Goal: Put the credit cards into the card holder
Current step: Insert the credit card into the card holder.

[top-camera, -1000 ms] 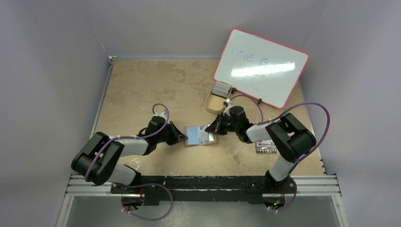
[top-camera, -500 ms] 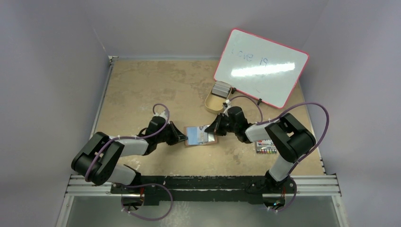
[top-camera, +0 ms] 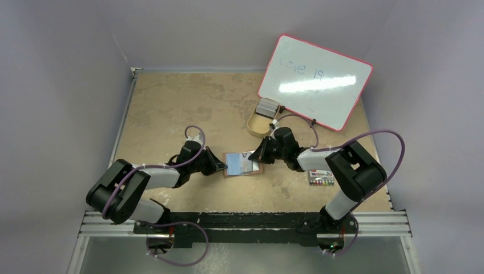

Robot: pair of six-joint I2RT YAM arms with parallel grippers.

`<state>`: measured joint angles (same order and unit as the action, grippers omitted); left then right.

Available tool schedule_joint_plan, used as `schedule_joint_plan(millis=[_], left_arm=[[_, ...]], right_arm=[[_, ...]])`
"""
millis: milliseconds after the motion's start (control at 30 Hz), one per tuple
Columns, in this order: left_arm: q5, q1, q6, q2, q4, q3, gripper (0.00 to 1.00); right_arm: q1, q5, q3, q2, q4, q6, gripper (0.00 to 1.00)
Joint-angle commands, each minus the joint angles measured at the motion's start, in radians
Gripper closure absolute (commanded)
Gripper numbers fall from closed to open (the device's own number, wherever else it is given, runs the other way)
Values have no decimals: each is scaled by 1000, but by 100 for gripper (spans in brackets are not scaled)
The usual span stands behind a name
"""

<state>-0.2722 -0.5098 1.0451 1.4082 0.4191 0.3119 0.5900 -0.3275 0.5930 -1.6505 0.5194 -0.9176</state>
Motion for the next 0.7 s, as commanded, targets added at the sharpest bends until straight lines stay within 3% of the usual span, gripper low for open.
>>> schedule_joint_plan(millis=[0, 667], left_arm=[[37, -12, 13, -11, 25, -11, 100], [24, -27, 22, -33, 21, -5, 100]], right_arm=[[8, 36, 12, 44, -116, 52, 100], [42, -15, 66, -64, -2, 36, 100]])
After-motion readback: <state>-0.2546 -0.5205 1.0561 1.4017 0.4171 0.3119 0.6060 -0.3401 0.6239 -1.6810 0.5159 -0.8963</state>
